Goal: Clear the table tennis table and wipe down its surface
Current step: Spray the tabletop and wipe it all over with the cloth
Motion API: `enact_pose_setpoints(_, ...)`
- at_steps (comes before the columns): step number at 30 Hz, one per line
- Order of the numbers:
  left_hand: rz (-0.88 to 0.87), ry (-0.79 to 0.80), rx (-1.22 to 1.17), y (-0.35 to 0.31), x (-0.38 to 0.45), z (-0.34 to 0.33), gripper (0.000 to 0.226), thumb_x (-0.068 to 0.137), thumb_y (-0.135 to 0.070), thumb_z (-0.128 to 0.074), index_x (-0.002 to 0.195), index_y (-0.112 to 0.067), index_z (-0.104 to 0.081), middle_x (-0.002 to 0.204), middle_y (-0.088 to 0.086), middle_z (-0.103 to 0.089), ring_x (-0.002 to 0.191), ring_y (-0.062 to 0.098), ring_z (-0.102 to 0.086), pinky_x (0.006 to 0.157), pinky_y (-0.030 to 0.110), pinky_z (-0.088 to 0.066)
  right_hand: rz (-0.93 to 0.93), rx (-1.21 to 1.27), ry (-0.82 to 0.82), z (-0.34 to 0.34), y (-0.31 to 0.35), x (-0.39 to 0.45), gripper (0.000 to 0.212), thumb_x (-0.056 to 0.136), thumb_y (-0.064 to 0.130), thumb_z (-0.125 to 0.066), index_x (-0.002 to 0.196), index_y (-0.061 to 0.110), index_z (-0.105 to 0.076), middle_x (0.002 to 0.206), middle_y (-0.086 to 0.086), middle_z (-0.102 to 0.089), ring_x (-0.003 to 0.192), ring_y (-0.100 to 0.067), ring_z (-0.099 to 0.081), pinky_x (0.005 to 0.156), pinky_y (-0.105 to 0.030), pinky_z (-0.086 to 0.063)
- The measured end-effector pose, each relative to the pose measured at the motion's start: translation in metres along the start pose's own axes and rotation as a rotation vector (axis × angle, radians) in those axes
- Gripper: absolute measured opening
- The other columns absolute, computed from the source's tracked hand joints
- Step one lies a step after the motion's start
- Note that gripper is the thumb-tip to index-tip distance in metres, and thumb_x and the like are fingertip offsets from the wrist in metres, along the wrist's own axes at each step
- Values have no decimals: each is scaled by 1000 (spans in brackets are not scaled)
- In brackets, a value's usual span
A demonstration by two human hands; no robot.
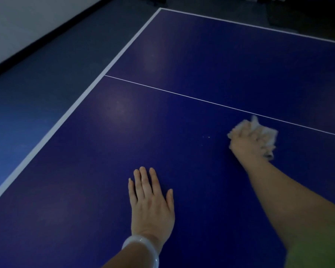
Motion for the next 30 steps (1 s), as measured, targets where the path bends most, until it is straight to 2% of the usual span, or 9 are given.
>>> enact_pose_setpoints(5, -4, -15, 24, 1, -1, -2, 72, 96, -49, -17, 148, -1, -31, 154, 23, -30, 146, 36, -23, 119, 53, -20, 710, -230, -52, -56, 106, -82, 61, 103, 42, -26, 155, 37, 3, 164, 0, 11, 149, -40, 6, 114, -65, 7)
enact_pose_setpoints(8, -9, -41, 10, 0, -1, -3, 72, 96, -48, -20, 148, 0, -32, 153, 24, -31, 145, 36, -25, 118, 53, -21, 1028, -292, -64, -79, 88, -132, 61, 100, 47, -16, 156, 33, 4, 164, -2, 12, 149, -37, 13, 117, -63, 3)
enact_pose_setpoints(10, -10, -50, 5, 1, 0, -3, 72, 96, -48, -18, 149, -1, -29, 155, 23, -28, 147, 36, -21, 120, 52, -17, 986, -342, -128, -67, 43, -119, 67, 98, 41, -25, 157, 22, 1, 164, -10, 11, 148, -43, 7, 113, -69, -12)
enact_pose_setpoints(12, -13, -41, -1, 0, 0, -4, 73, 96, -49, -13, 151, -2, -24, 157, 23, -24, 148, 35, -16, 121, 52, -13, 689, -315, -213, -39, -22, -80, 72, 97, 36, -33, 156, 17, 2, 163, -15, 13, 147, -47, 0, 109, -72, -18)
enact_pose_setpoints(14, -12, -24, -6, 1, 1, -6, 75, 96, -50, -7, 153, -3, -18, 159, 22, -18, 149, 35, -10, 122, 51, -8, 237, -141, -188, -12, -89, -57, 66, 100, 42, -24, 156, 26, 7, 164, -14, 9, 147, -46, -1, 112, -71, -11)
enact_pose_setpoints(16, -9, 0, -6, 1, 2, -7, 76, 94, -52, 1, 154, -5, -8, 161, 21, -8, 150, 33, -1, 122, 50, 0, 9, -48, -122, -12, -110, -74, 62, 102, 48, -15, 154, 32, 14, 164, -17, 5, 147, -47, 3, 115, -67, -1)
enact_pose_setpoints(19, -9, 4, -11, 1, 2, -6, 78, 92, -53, 9, 154, -6, 1, 162, 19, 1, 150, 32, 8, 121, 48, 6, 243, -160, -178, -48, -76, -145, 69, 101, 46, -19, 153, 25, 21, 162, -24, 2, 146, -50, 0, 116, -66, -3)
enact_pose_setpoints(22, 1, -15, -10, 2, 1, -5, 77, 92, -52, 8, 154, -6, 0, 162, 20, -1, 150, 32, 6, 122, 48, 5, 563, -226, -197, -77, -65, -222, 65, 99, 47, -19, 158, 24, -6, 163, -15, -11, 148, -42, -12, 118, -62, -12)
enact_pose_setpoints(30, -34, -15, -304, 9, -2, 3, 68, 99, -48, -33, 155, -13, -14, 163, 13, -3, 150, 24, 7, 122, 40, 8, 549, -218, -184, -80, -80, -241, 63, 98, 48, -18, 158, 28, -8, 164, -6, -9, 152, -29, -1, 121, -56, -14)
Point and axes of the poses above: each hand's wrist, its own x-axis towards the middle knuckle, its own z-axis out of the back of the hand, y = z × x, the point moved 6 cm from there along x, towards the middle knuckle
